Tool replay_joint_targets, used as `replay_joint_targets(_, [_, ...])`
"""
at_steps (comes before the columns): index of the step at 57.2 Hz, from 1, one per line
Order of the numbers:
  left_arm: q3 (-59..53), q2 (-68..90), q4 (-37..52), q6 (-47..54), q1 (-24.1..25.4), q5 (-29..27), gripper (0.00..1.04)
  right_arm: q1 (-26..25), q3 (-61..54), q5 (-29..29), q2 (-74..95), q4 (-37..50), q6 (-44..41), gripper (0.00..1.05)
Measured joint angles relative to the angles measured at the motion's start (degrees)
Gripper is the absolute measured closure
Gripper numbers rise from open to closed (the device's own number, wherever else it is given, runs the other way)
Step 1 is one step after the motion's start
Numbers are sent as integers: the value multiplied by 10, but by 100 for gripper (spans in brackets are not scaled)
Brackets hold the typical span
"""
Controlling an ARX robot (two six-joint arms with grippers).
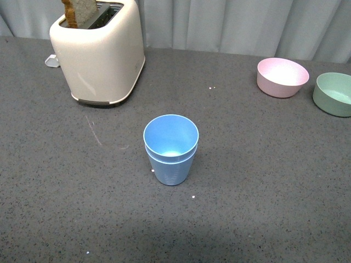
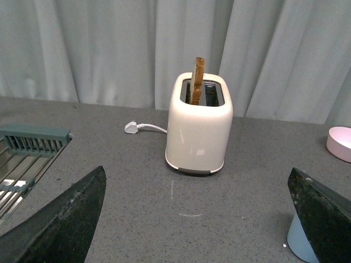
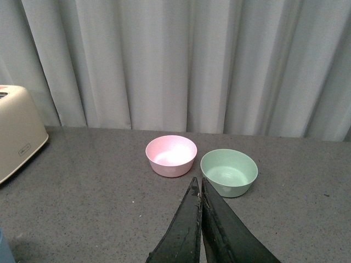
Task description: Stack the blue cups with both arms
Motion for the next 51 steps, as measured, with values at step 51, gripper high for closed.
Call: replay_joint_targets(51, [0, 0, 0, 0, 0, 0, 7, 0, -1, 0, -226, -217, 0, 104])
